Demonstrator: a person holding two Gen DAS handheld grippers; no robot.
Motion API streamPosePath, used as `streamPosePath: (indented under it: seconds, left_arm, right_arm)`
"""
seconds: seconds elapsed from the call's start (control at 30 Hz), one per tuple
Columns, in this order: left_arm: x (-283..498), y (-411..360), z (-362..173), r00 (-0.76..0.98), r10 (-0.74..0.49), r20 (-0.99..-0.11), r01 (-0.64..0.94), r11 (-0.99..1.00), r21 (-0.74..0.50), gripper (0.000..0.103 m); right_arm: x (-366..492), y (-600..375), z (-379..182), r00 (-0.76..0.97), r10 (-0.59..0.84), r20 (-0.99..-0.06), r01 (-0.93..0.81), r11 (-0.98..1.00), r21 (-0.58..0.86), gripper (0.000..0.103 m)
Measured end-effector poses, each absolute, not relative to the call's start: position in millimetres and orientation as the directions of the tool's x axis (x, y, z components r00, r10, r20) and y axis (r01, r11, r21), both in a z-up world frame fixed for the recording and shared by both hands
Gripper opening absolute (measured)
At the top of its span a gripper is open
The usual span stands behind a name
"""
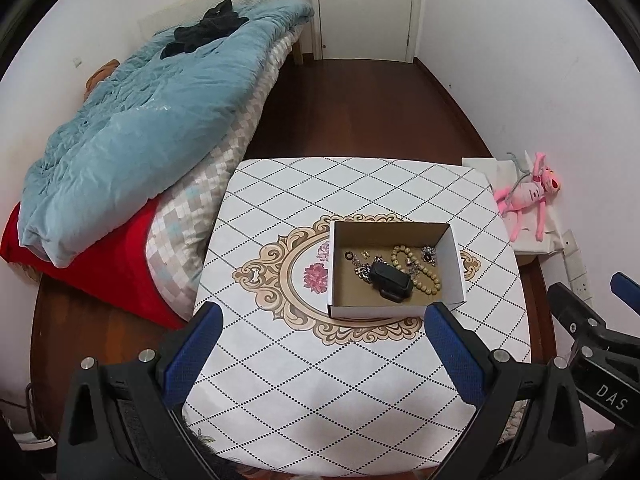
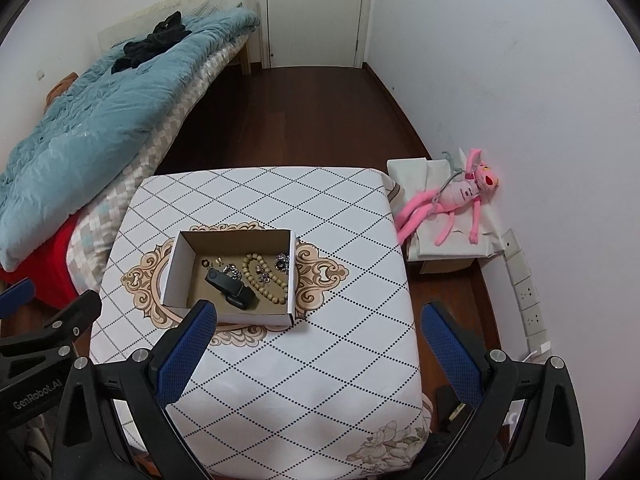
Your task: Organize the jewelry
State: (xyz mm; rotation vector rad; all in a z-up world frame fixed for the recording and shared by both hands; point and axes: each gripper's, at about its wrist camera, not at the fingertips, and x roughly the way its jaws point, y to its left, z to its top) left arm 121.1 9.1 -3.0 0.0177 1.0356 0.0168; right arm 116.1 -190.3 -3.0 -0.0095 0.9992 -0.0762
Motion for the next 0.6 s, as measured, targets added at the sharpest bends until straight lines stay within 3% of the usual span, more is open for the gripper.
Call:
streamPosePath:
  seconds: [0.6]
  left_arm:
    - [121.0, 12.7, -6.8, 0.505, 0.022, -0.863, -0.016, 1.0, 0.016, 0.103]
  right_arm:
    - [117.2, -189.3, -2.9, 0.531, -0.069, -0.844, 0.054, 0.997, -0.047, 0.103]
